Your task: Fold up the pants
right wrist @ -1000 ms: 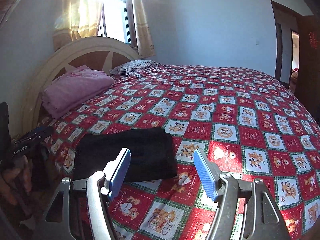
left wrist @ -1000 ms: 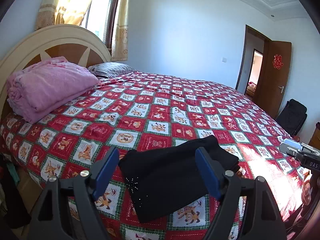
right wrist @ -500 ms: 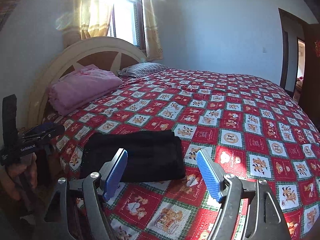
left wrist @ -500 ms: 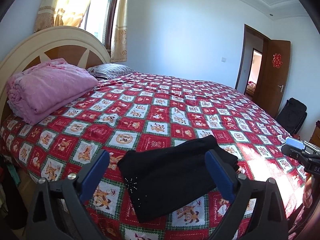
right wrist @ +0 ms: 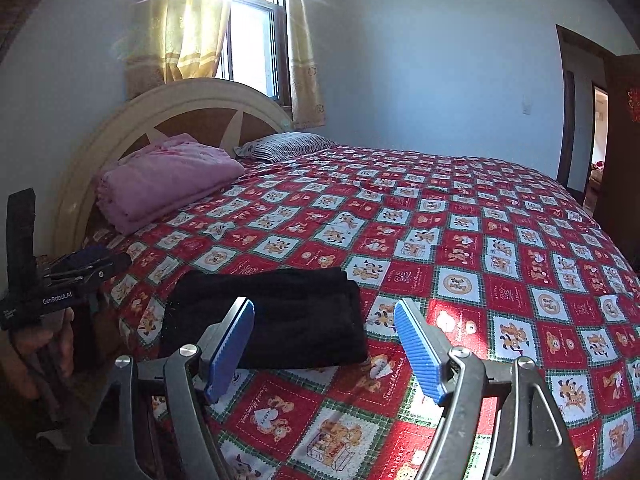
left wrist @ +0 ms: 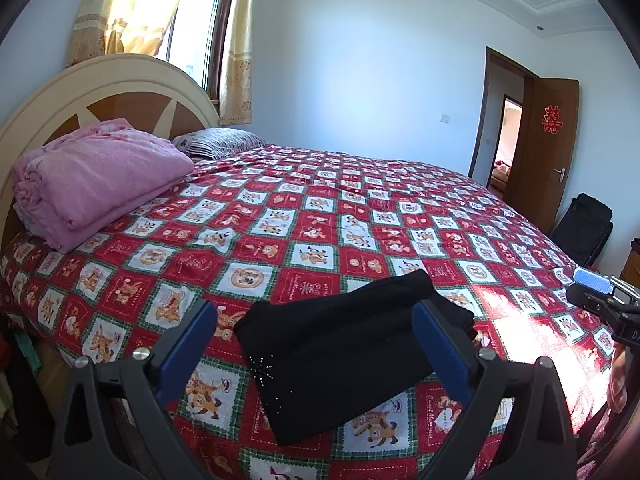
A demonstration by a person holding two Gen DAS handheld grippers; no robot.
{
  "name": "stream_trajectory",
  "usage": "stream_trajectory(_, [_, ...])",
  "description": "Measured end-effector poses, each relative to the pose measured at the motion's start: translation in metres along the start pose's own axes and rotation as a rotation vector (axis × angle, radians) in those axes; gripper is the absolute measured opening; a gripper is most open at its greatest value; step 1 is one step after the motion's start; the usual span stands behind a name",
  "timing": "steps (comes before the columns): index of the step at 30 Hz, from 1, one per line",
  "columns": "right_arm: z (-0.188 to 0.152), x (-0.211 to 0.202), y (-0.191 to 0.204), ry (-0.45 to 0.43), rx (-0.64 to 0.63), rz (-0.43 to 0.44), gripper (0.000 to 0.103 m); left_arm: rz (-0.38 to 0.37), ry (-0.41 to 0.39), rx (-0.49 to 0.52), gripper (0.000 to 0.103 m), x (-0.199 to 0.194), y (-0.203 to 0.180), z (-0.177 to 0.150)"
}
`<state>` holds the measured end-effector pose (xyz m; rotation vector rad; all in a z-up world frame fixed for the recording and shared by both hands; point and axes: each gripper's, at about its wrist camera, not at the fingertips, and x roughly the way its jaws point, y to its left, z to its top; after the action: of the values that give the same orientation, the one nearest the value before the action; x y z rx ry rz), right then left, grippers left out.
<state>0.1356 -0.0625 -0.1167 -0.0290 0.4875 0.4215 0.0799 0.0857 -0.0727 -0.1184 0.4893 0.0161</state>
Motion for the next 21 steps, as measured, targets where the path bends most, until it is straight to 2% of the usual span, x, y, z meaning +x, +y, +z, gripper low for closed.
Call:
stream_trajectory(3, [-0.0003, -0.0002, 0.0000, 0.000, 0.001, -0.001, 0.074, 0.004, 0.003, 0.002, 0.103, 0.0007, -0.0019, -0.0005])
stream_trajectory(21, [-0.0006, -0.0003, -0.0002, -0.001, -0.010, -0.009, 0.074, 0.026, -0.004, 0.010, 0.103, -0.0003, -0.0031, 0.0018])
